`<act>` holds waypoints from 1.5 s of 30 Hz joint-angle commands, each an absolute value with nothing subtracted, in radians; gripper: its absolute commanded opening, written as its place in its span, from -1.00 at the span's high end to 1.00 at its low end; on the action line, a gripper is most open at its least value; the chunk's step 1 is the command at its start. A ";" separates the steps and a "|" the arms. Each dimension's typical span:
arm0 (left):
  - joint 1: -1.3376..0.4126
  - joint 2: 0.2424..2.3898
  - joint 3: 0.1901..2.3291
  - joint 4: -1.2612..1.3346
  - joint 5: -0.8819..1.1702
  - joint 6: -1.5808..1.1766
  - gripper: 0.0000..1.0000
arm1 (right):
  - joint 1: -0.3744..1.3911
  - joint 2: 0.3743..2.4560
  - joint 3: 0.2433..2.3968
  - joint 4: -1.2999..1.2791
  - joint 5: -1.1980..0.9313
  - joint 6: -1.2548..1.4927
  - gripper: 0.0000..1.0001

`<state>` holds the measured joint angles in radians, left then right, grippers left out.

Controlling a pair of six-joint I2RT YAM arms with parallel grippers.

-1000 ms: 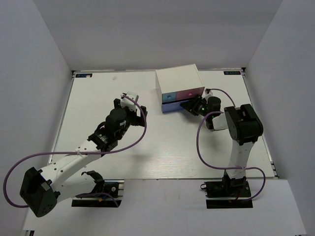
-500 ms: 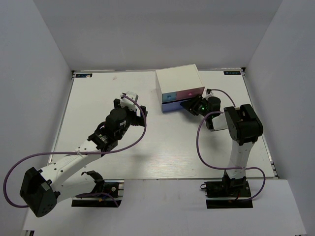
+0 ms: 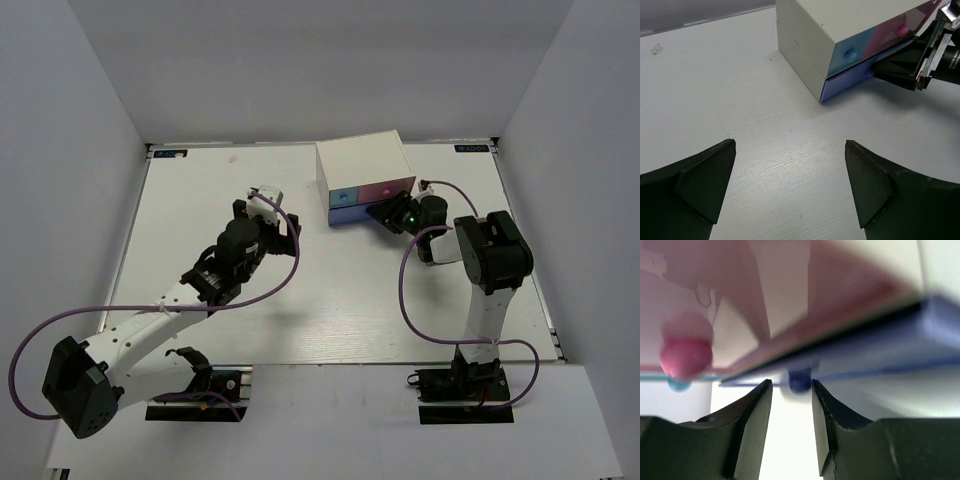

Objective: Sort the stationery into containers
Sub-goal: Move the container

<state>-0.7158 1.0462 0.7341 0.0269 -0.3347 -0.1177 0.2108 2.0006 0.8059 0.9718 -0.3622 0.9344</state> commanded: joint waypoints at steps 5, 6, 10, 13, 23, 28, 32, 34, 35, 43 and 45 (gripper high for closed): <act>-0.719 1.031 0.744 0.055 -0.333 -0.144 -0.99 | 0.207 1.905 0.654 1.095 -0.457 0.850 -0.04; -0.719 1.031 0.733 0.066 -0.333 -0.144 -0.99 | 0.206 1.895 0.622 1.101 -0.477 0.824 -0.10; -0.719 1.022 0.724 0.078 -0.324 -0.155 -0.99 | 0.199 1.800 0.540 1.109 -0.523 0.746 -0.81; -0.719 1.013 0.724 0.087 -0.334 -0.179 -0.99 | 0.192 1.717 0.488 1.095 -0.573 0.659 -0.81; -0.709 0.992 0.695 0.060 -0.387 -0.442 -0.99 | 0.109 1.421 0.664 0.364 -0.338 0.020 -0.81; -0.709 0.983 0.664 0.092 -0.377 -0.442 -0.99 | 0.012 1.425 0.756 0.247 -0.285 0.020 0.18; -0.709 0.973 0.655 0.113 -0.377 -0.451 -0.99 | -0.051 1.471 0.866 0.226 -0.270 0.005 0.93; -0.709 0.950 0.618 0.133 -0.377 -0.460 -0.99 | -0.074 1.544 0.960 0.201 -0.278 -0.057 0.93; -0.709 0.950 0.618 0.133 -0.377 -0.460 -0.99 | -0.074 1.563 0.960 0.201 -0.278 -0.057 0.93; -0.709 0.928 0.595 0.150 -0.368 -0.480 -0.99 | -0.078 1.827 1.282 0.129 -0.429 -0.075 1.00; -0.709 0.917 0.595 0.138 -0.368 -0.489 -0.99 | -0.075 1.851 1.304 0.149 -0.443 -0.072 1.00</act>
